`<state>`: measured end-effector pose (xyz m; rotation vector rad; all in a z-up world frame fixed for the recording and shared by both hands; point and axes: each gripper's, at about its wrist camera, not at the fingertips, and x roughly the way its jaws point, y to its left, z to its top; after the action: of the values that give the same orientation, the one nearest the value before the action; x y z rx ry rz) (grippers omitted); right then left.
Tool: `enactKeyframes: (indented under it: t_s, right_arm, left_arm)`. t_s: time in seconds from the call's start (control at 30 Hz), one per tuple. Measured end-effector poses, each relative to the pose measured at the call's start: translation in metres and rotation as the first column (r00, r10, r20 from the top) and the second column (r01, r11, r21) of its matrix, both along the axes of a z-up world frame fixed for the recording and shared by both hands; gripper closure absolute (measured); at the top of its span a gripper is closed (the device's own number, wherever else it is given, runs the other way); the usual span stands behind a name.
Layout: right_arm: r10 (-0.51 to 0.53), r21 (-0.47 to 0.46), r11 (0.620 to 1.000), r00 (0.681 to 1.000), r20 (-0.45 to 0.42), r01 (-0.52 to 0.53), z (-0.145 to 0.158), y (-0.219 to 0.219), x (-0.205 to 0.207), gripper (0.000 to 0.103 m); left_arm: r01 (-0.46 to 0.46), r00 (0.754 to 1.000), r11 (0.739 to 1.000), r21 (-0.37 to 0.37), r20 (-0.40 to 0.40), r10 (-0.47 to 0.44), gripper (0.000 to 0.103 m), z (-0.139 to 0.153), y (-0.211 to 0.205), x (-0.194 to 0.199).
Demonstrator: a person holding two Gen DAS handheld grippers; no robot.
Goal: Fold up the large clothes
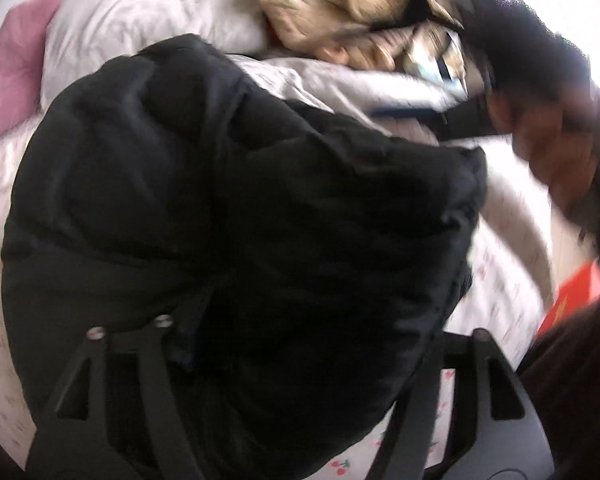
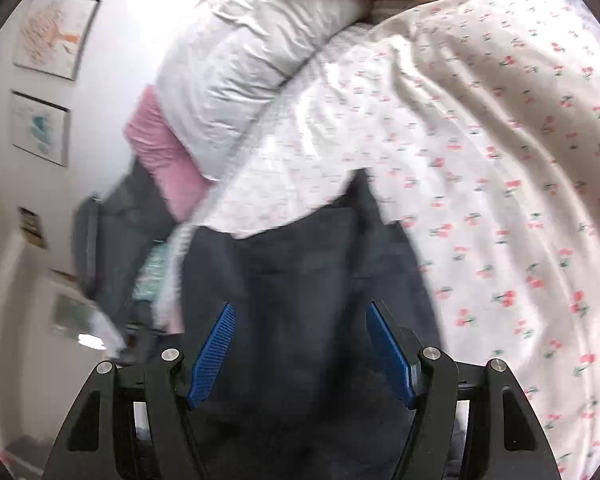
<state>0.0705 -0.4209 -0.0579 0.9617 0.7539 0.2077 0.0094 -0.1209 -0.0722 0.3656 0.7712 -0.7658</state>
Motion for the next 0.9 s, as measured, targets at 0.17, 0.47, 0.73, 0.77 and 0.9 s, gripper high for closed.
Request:
enactKeyframes:
  t_s: [0.17,0.47,0.73,0.77,0.9]
  right_arm:
    - [0.171,-0.07,0.982,0.984,-0.049,-0.174,-0.009,0.052,0.035,0.034]
    - [0.252,-0.2,0.95,0.967,0.038,-0.24,0.013,0.087,0.028,0.095]
    - [0.208,-0.353,0.901,0.964,-0.163,-0.254,-0.008,0.074,-0.026,0.094]
    - [0.205,-0.347,0.902,0.961,-0.184,-0.258,-0.016,0.069,-0.031,0.091]
    - [0.182,-0.303,0.926,0.968,-0.172,-0.228,-0.009,0.054,-0.04,0.081]
  left_arm:
    - [0.1,0.995,0.994,0.046,-0.013,-0.1,0.024,0.014,0.004,-0.018]
    - [0.042,0.995,0.938,-0.344,-0.073,-0.071,0.024,0.097,0.103,0.0]
    - [-0.19,0.973,0.963,-0.192,-0.171,0.158,0.024,0.047,0.108,0.045]
    - [-0.187,0.972,0.968,-0.166,-0.174,0.158,0.024,0.04,0.101,0.049]
    - [-0.165,0.982,0.982,-0.087,-0.11,0.155,0.024,0.031,0.084,0.043]
